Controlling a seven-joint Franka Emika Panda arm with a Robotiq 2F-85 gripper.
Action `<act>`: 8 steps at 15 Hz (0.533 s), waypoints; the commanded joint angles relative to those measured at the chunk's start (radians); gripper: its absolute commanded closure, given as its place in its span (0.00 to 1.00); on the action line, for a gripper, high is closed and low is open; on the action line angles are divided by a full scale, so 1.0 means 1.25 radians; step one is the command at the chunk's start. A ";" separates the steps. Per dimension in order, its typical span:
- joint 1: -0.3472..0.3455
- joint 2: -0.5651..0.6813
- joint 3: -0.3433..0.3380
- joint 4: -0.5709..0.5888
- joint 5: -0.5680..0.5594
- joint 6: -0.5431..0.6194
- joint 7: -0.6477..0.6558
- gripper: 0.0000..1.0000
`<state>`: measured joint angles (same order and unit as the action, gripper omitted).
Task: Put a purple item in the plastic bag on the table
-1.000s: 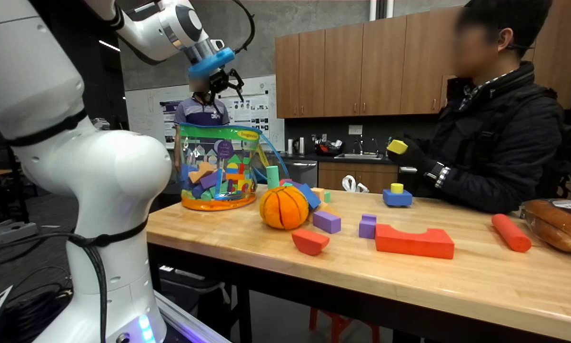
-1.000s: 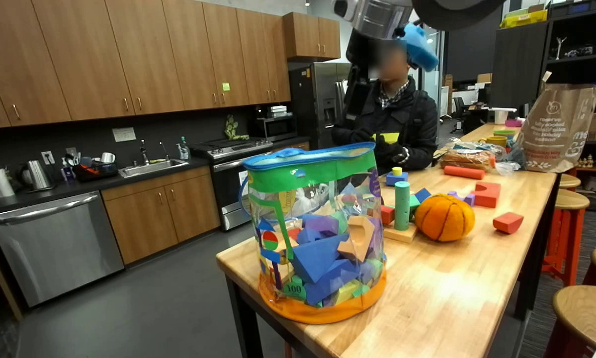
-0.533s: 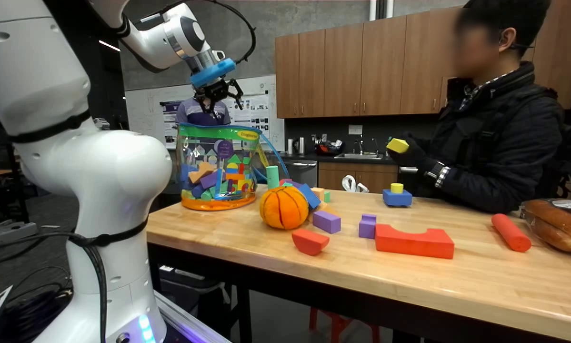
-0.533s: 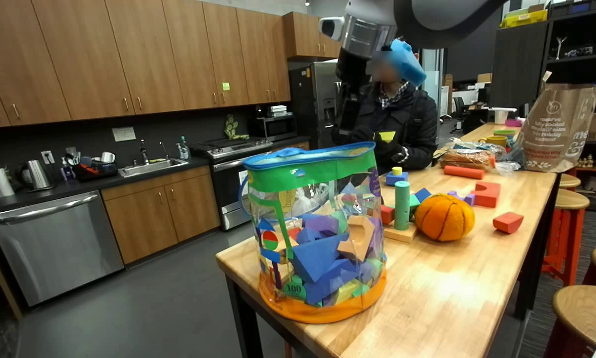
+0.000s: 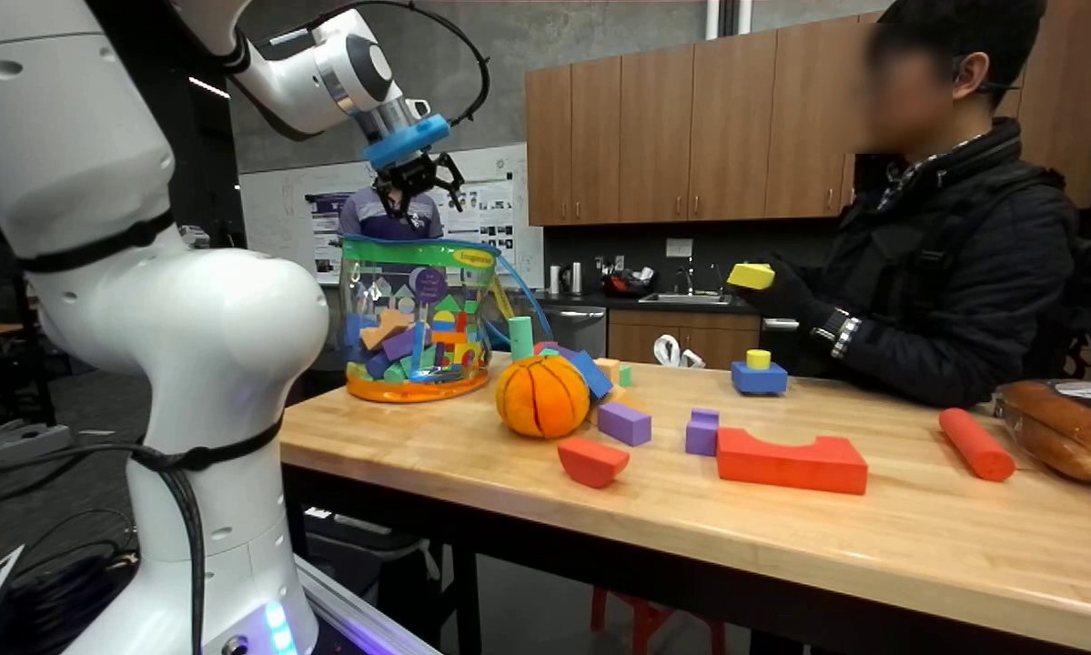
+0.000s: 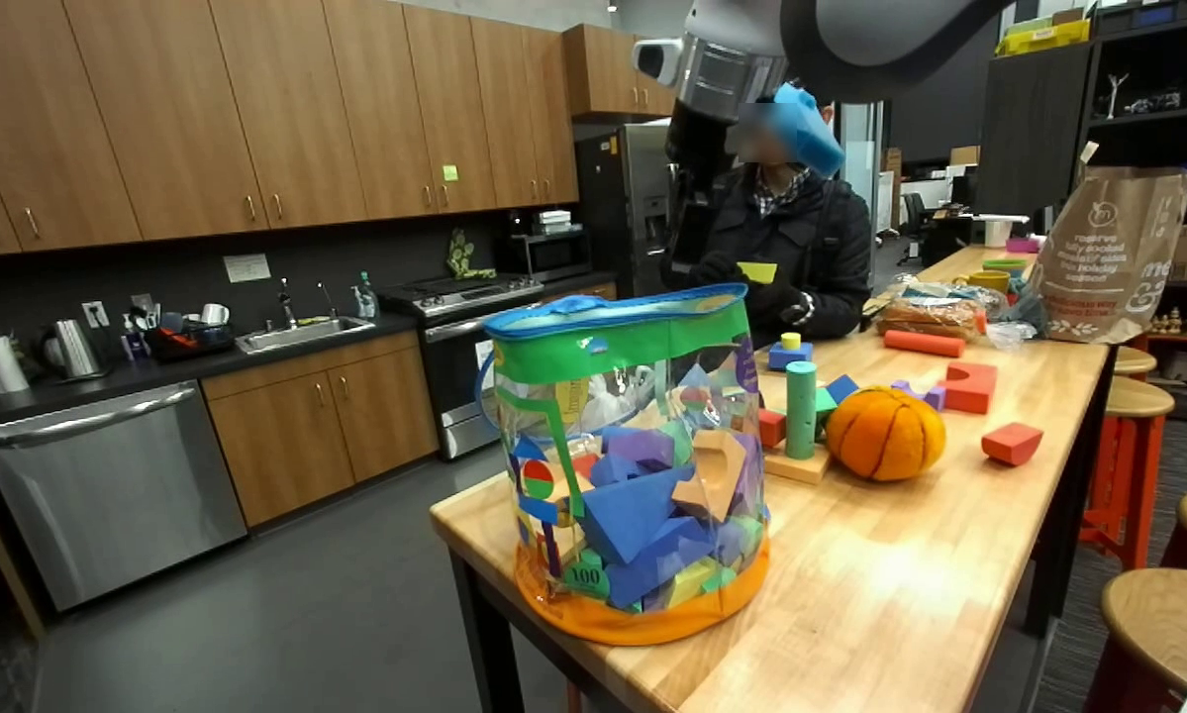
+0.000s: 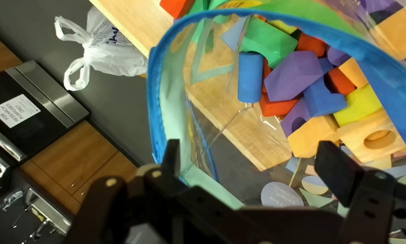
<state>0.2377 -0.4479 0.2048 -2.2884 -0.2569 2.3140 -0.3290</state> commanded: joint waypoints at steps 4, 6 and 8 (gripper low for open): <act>0.050 0.048 -0.008 0.009 0.043 0.062 -0.044 0.00; 0.063 0.065 -0.008 0.011 0.059 0.051 -0.057 0.00; 0.072 0.087 -0.008 0.017 0.082 0.016 -0.072 0.00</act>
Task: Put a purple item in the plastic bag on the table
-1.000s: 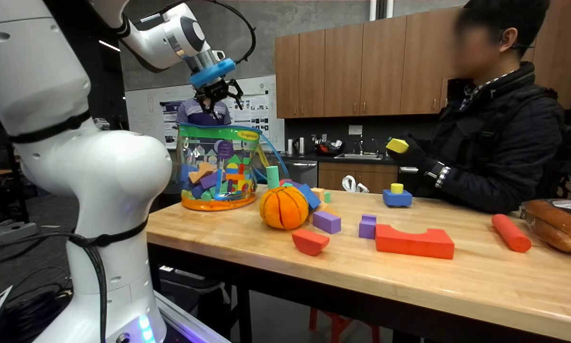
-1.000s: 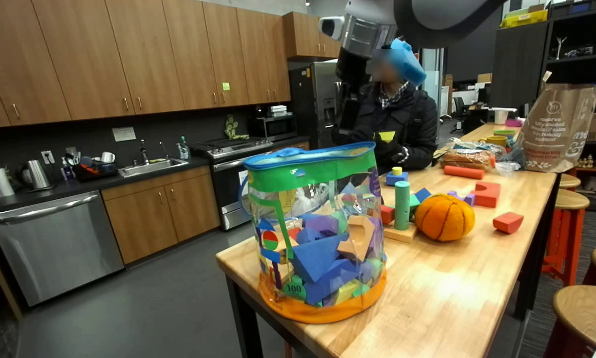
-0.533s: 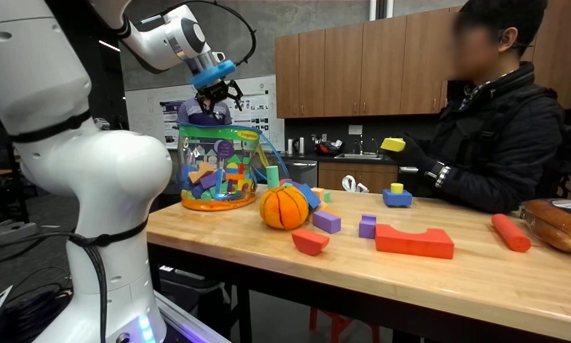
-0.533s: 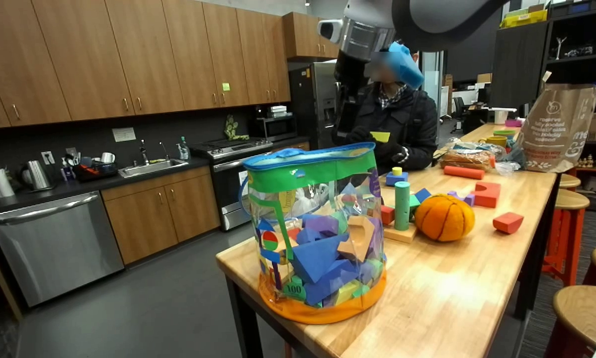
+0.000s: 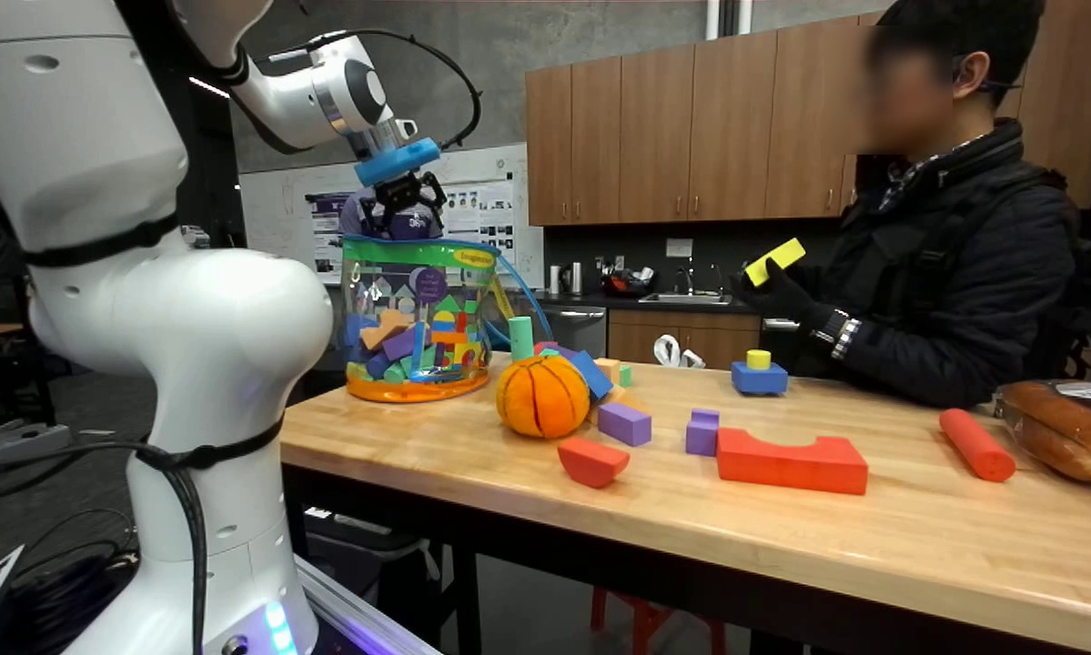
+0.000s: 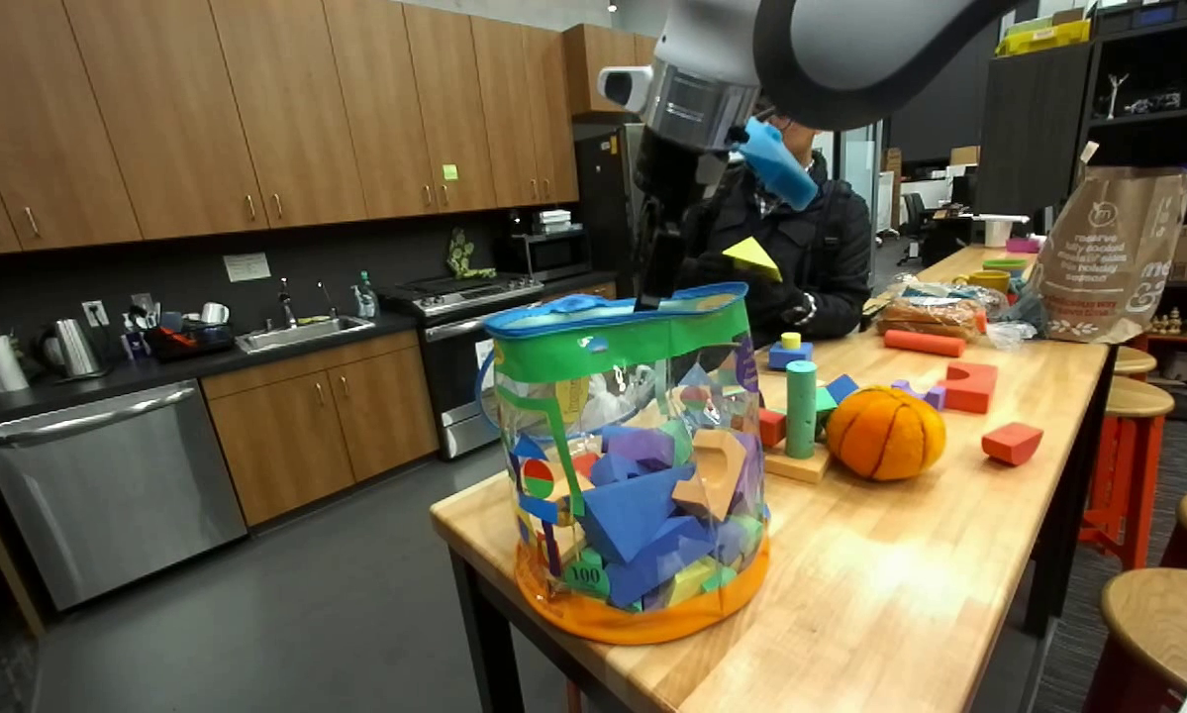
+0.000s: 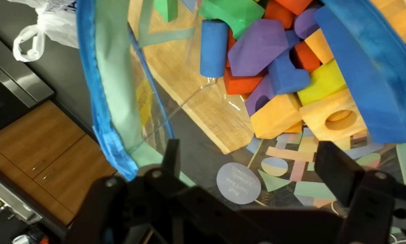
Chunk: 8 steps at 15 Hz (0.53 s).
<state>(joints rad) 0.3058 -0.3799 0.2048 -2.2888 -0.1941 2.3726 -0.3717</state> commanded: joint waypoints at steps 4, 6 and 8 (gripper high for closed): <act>0.033 0.069 -0.016 0.017 0.106 -0.077 -0.090 0.00; 0.032 0.080 -0.016 0.017 0.129 -0.089 -0.107 0.00; 0.025 0.090 -0.015 0.021 0.136 -0.098 -0.114 0.00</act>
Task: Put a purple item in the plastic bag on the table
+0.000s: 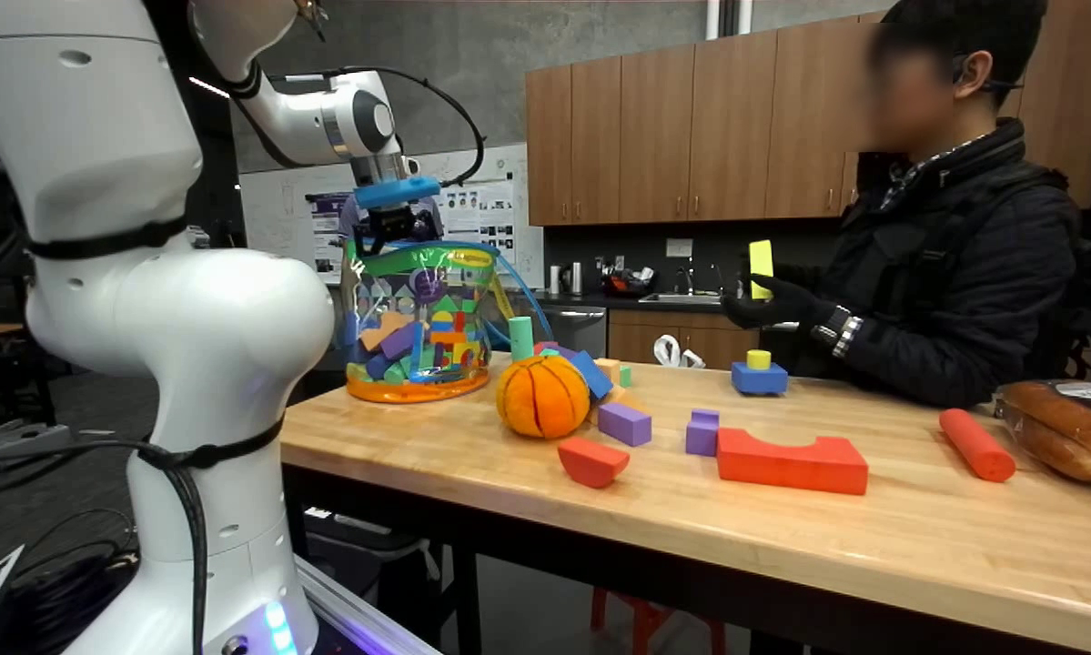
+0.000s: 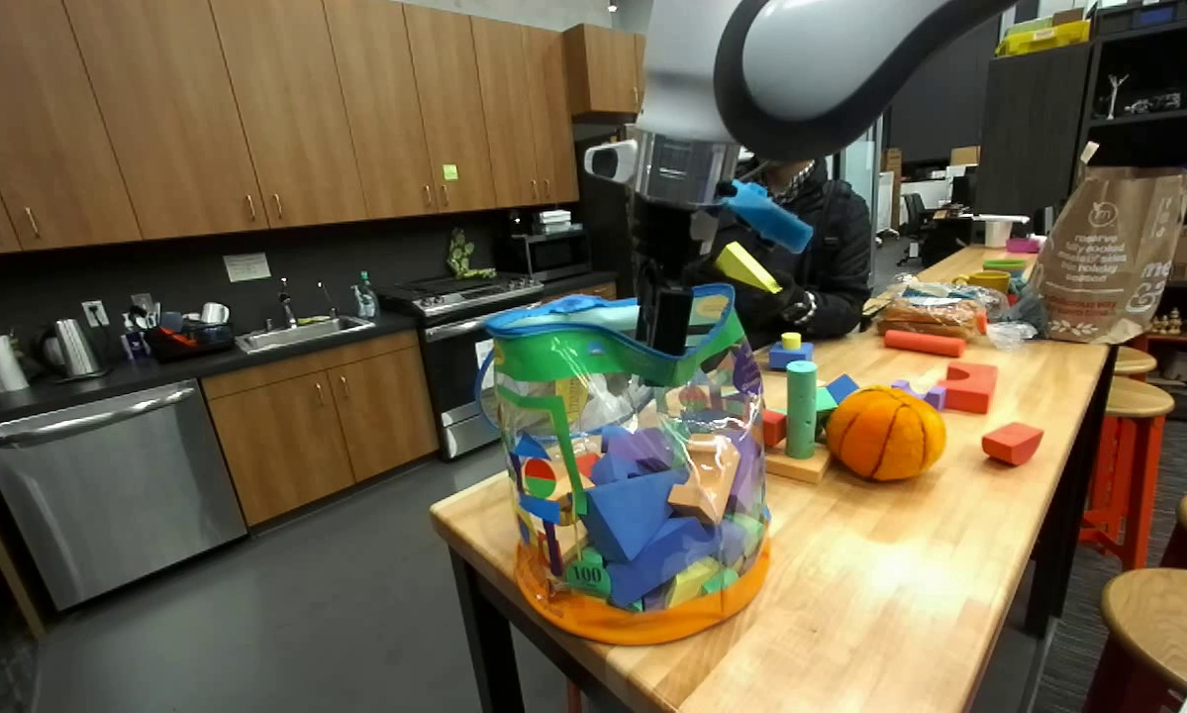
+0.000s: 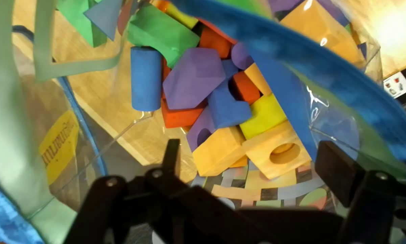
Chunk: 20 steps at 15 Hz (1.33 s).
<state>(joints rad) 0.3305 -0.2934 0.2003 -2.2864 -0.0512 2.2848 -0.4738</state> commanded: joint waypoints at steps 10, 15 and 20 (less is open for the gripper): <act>-0.061 0.078 0.005 0.112 -0.130 0.030 0.038 0.00; -0.074 0.172 0.020 0.158 -0.222 0.025 0.099 0.00; -0.070 0.243 0.019 0.191 -0.268 0.010 0.150 0.00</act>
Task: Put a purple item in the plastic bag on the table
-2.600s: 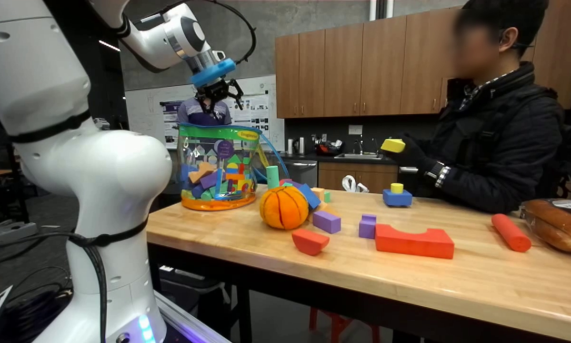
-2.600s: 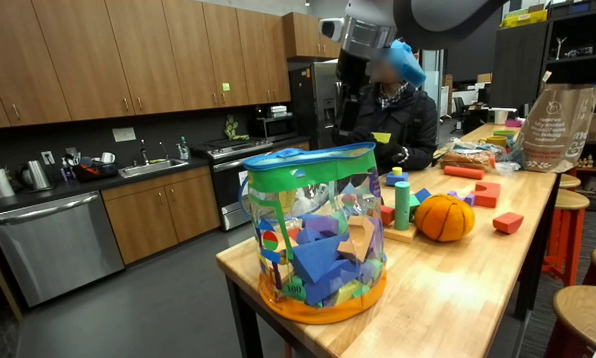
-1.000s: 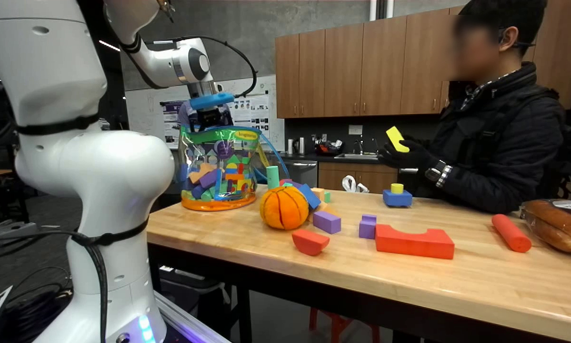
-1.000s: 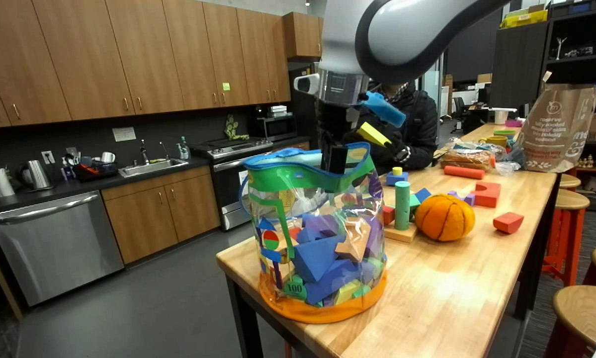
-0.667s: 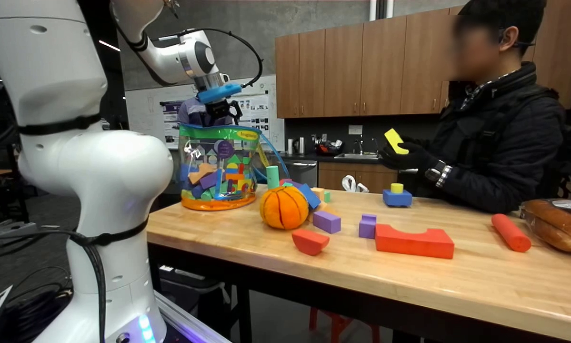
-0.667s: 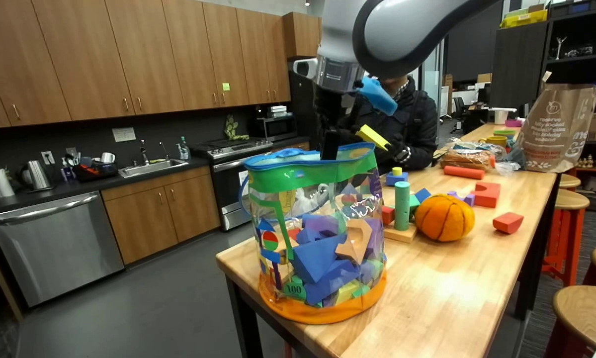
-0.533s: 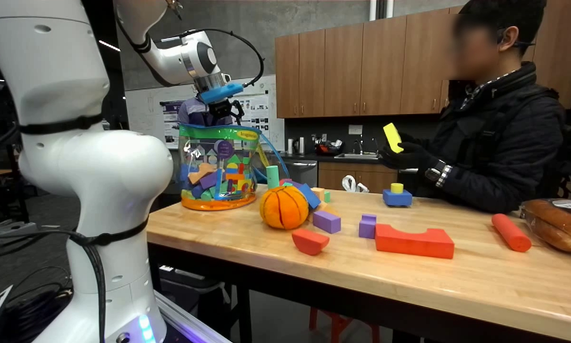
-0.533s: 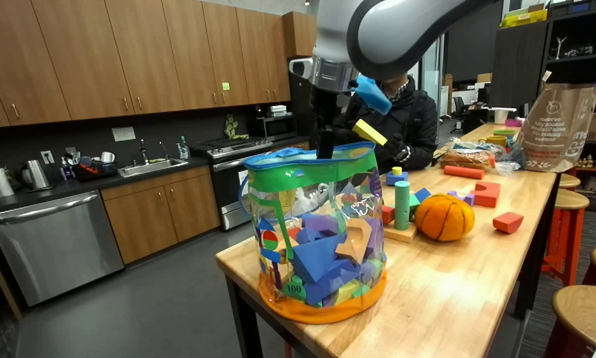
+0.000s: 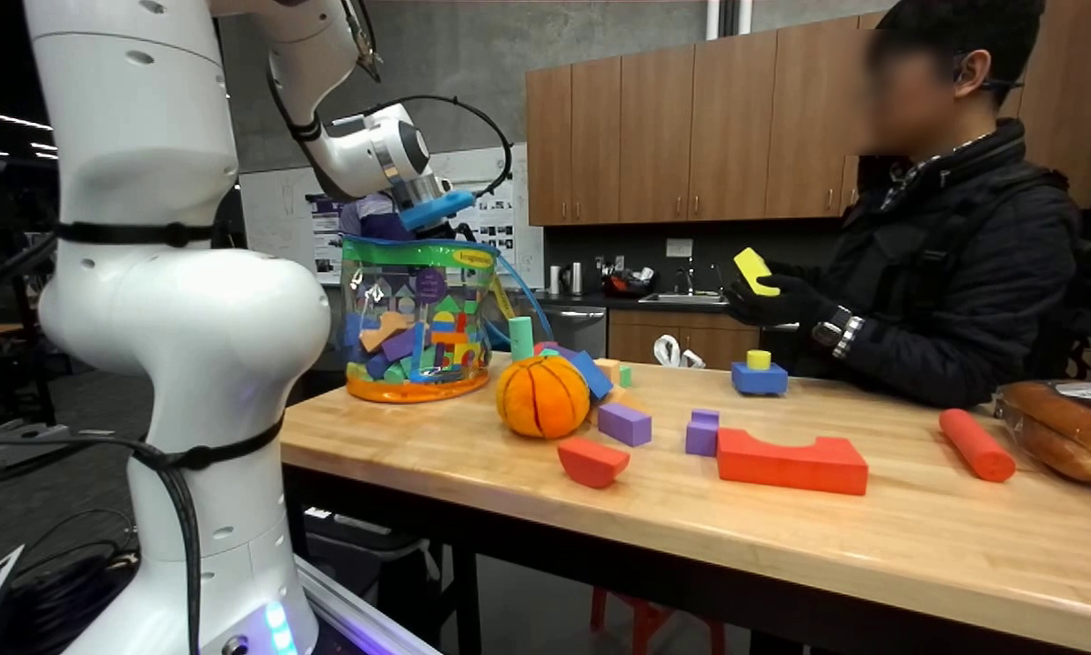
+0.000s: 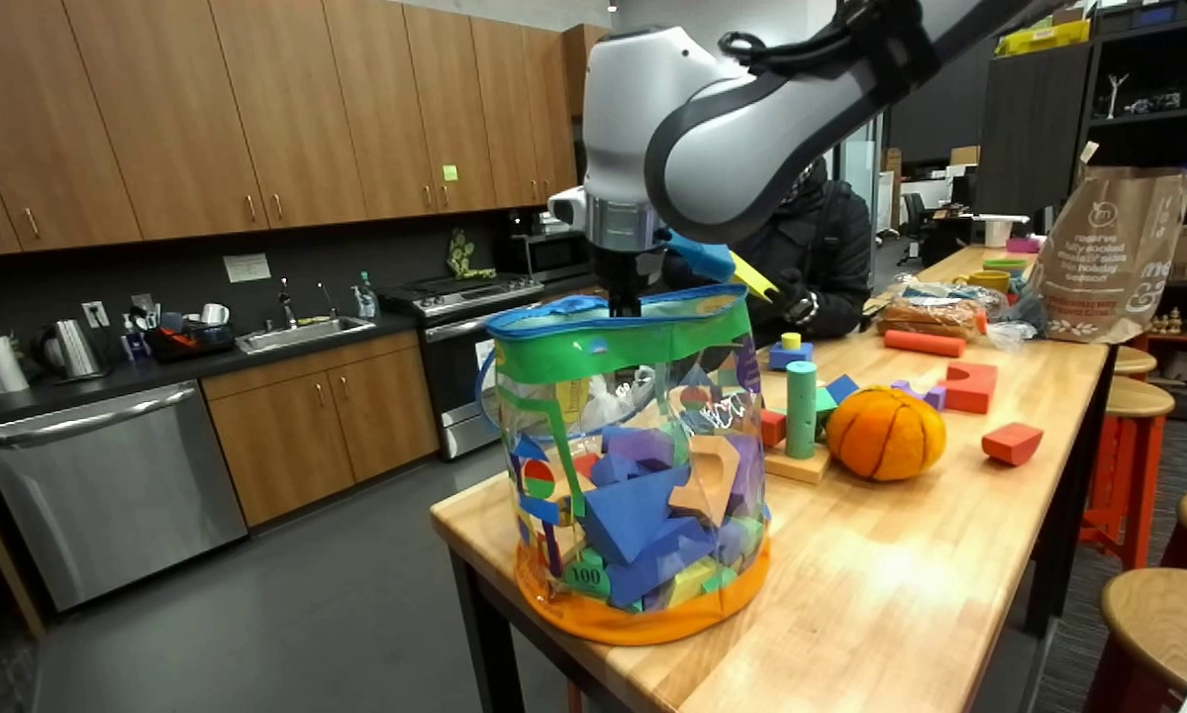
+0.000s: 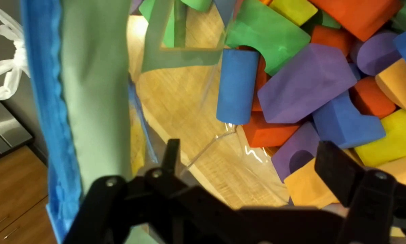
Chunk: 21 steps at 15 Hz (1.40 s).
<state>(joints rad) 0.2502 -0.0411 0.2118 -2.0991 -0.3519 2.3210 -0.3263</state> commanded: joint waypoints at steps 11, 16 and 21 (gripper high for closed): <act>-0.002 0.130 0.015 0.114 0.039 -0.209 -0.013 0.00; -0.007 0.142 0.019 0.140 0.099 -0.217 -0.059 0.00; -0.004 0.138 0.018 0.133 0.109 -0.204 -0.066 0.00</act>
<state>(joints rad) 0.2512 0.1301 0.2278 -1.9356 -0.2144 2.0691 -0.4097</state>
